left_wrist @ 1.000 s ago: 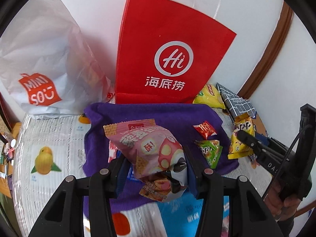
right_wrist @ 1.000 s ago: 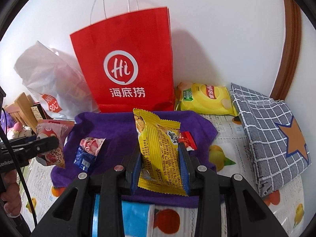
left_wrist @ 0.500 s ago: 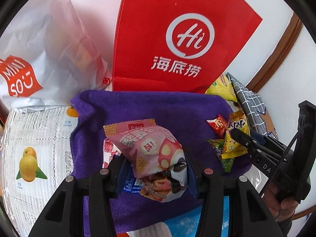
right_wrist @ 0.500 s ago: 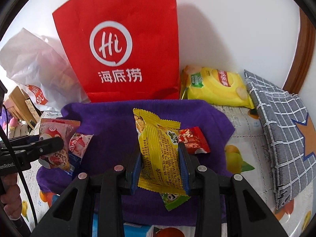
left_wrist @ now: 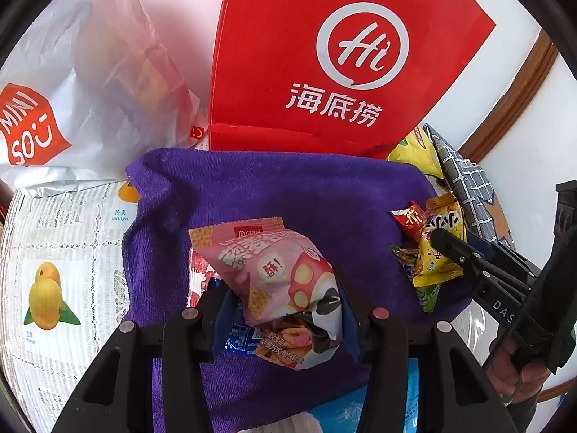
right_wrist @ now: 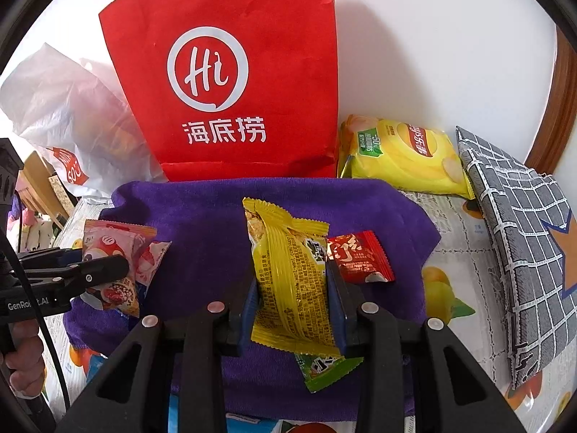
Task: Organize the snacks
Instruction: 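Lower the pink bag and yellow bag onto the purple towel with both grippers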
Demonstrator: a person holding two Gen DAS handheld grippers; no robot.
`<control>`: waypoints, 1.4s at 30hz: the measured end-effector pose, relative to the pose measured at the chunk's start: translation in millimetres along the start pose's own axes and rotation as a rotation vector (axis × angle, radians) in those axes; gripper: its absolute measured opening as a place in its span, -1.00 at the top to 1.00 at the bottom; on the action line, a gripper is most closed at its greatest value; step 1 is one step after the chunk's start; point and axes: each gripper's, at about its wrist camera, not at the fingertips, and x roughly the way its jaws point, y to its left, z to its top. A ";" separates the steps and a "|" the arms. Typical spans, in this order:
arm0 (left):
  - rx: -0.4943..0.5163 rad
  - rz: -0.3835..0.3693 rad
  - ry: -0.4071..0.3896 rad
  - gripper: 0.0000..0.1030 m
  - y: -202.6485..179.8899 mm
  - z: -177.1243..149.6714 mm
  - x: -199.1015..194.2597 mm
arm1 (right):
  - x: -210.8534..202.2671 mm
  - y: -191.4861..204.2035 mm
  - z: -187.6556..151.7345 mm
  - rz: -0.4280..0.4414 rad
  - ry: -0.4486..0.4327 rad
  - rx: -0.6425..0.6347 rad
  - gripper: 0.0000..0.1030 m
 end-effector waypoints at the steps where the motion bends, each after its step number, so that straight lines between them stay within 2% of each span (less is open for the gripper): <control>1: -0.001 0.000 0.002 0.07 0.4 -0.1 0.4 | 0.0 0.1 0.0 0.001 0.000 0.000 0.32; 42: -0.005 -0.001 0.023 0.06 0.9 0.4 2.7 | -7.5 5.2 -1.4 -0.022 0.009 -0.021 0.31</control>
